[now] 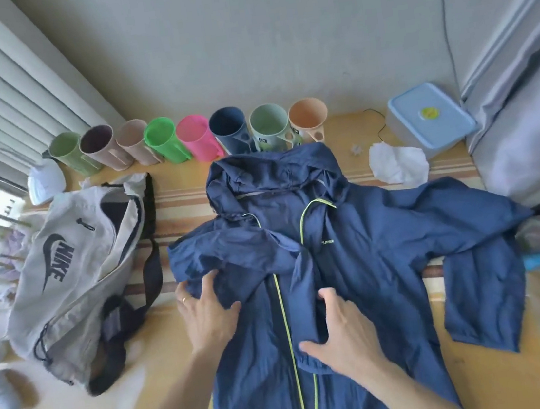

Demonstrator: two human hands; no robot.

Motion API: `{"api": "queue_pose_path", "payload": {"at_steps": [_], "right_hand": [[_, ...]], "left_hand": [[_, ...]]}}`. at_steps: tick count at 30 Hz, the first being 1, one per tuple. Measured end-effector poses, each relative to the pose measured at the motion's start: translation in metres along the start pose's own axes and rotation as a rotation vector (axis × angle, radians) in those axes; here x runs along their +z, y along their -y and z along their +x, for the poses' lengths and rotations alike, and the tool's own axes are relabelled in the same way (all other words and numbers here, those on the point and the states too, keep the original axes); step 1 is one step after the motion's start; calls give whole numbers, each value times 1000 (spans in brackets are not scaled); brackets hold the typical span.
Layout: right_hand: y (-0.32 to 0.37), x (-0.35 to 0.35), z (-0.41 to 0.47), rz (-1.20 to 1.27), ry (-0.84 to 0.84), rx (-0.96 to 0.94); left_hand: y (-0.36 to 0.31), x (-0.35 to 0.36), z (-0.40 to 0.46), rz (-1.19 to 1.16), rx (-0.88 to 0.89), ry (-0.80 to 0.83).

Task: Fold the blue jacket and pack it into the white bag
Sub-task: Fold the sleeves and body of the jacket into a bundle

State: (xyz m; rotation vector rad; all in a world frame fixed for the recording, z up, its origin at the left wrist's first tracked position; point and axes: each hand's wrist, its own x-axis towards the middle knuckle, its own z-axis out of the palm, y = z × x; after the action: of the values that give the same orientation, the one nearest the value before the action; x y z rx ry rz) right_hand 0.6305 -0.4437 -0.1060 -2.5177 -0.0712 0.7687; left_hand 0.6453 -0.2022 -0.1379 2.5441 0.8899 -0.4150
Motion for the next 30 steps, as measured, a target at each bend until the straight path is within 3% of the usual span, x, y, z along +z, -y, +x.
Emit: {"api": "queue_pose_path", "payload": {"at_steps": [1, 4, 6, 8, 12, 14, 16, 18, 21, 23, 24, 26, 30], "right_hand": [[-2, 4, 7, -26, -3, -6], [-27, -26, 34, 396, -105, 101], [-49, -71, 53, 539, -216, 170], [-71, -115, 74, 478, -287, 203], [-99, -144, 111, 236, -241, 319], [-96, -140, 110, 213, -220, 343], [-91, -134, 100, 323, -224, 309], [-90, -122, 90, 355, -180, 279], [-103, -109, 96, 362, -219, 324], [-104, -115, 100, 698, -315, 467], [-107, -120, 101, 886, -329, 558], [-115, -130, 98, 967, -332, 617], [-158, -133, 63, 758, -554, 720]], "left_hand": [[6, 1, 3, 9, 36, 45], [28, -6, 12, 108, 136, 80], [43, -16, 18, 176, 154, 121], [51, -27, 22, 222, 129, 168], [38, -35, 16, 213, 78, 167], [27, -31, 10, 171, 230, 7], [18, -21, 7, 148, 555, -125], [6, -8, 5, 214, 754, -82], [-8, 4, 8, 370, 595, 139], [-18, 8, 8, 366, 454, 185], [-24, 10, 5, 348, 418, 164], [-38, 15, -7, 323, 451, 61], [-69, 44, -38, 200, 883, -152]]}}
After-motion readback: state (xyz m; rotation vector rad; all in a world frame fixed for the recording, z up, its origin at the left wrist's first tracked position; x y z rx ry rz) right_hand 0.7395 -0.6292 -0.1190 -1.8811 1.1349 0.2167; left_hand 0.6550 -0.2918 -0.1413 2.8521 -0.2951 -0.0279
